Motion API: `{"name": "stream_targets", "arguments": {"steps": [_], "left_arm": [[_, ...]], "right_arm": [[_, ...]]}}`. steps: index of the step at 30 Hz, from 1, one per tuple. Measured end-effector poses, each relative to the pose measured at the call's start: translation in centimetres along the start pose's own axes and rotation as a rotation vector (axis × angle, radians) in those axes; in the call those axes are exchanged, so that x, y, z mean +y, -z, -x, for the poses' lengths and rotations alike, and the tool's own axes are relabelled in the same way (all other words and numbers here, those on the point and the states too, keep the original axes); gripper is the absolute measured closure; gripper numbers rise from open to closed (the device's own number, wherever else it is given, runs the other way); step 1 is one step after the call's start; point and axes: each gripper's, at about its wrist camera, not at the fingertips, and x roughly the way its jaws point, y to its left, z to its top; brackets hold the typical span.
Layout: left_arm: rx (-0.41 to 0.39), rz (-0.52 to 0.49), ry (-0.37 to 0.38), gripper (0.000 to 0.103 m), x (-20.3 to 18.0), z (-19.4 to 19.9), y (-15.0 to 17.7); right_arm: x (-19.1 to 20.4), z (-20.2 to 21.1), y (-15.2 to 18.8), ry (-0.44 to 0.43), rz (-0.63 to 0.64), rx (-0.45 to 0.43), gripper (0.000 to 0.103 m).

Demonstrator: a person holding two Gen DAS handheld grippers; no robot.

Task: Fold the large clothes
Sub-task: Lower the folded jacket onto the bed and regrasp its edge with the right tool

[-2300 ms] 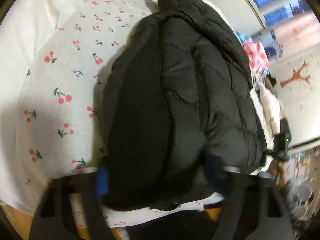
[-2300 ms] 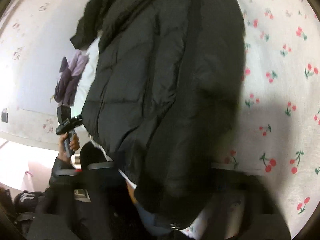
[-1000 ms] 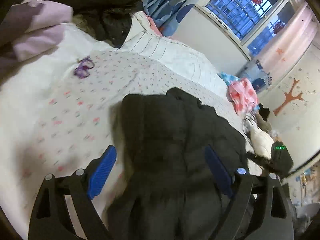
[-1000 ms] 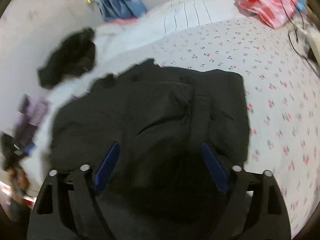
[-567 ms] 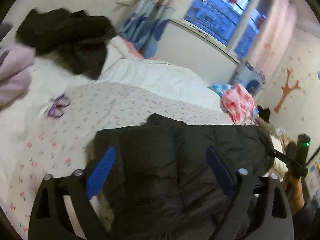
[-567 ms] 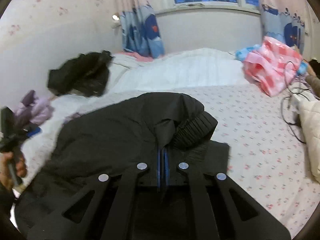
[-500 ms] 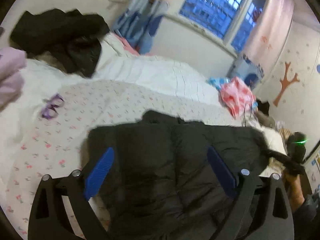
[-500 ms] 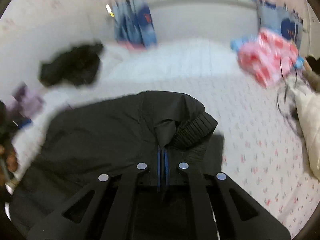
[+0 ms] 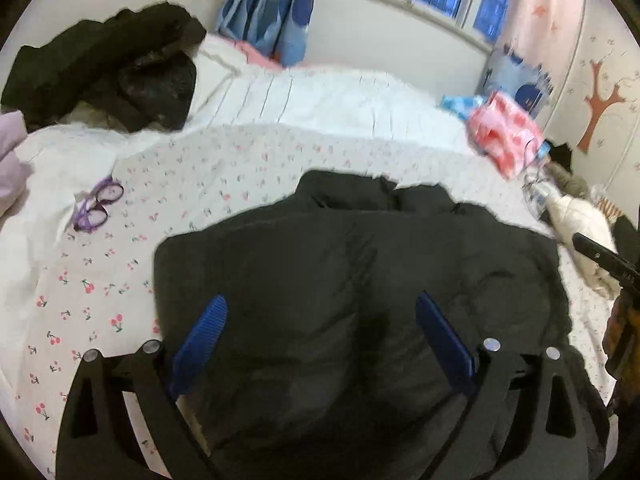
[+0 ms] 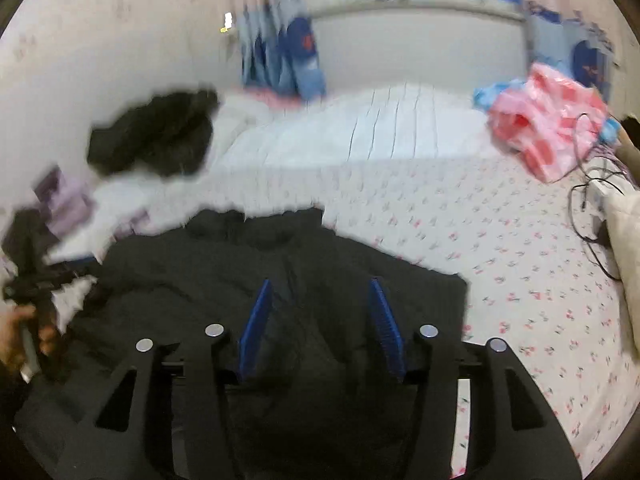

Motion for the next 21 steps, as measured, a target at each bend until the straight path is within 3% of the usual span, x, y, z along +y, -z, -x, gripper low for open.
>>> {"name": "stream_targets", "arguments": {"steps": [3,5,7,10,12,14,16,19,21], "left_arm": [[0.105,-0.001,-0.041,0.011,0.3,-3.7,0.6],[0.130,-0.017,-0.045,0.011,0.2,-4.8,1.0],[0.146,-0.028,-0.068,0.011,-0.2,-4.5,1.1],[0.067,-0.036,-0.060,0.011,-0.7,-0.4,1.4],[0.042,-0.054,-0.069,0.008,-1.3,1.3,2.0],[0.079,-0.051,-0.080,0.007,-1.2,1.2,3.4],[0.227,-0.020,-0.075,0.007,-0.5,-1.7,5.1],[0.254,0.026,-0.068,0.007,0.3,-1.3,5.8],[0.216,0.045,-0.008,0.007,0.6,2.1,5.8]], "right_arm": [[-1.5,-6.8,1.4,0.067,-0.027,0.180,0.054],[-3.0,-9.0,2.5,0.015,-0.105,0.226,0.054],[-3.4,-7.5,2.0,0.004,-0.151,0.206,0.054],[-2.0,-1.9,1.5,-0.028,-0.111,0.098,0.051],[-1.2,1.4,2.5,-0.039,-0.084,0.051,0.040],[-0.9,1.6,4.2,-0.006,-0.066,0.104,0.034],[-1.2,-1.3,7.0,0.027,-0.036,0.285,0.033],[-2.9,0.7,7.8,-0.022,-0.155,0.297,0.033],[-3.4,4.4,7.8,-0.117,-0.190,0.246,0.031]]}}
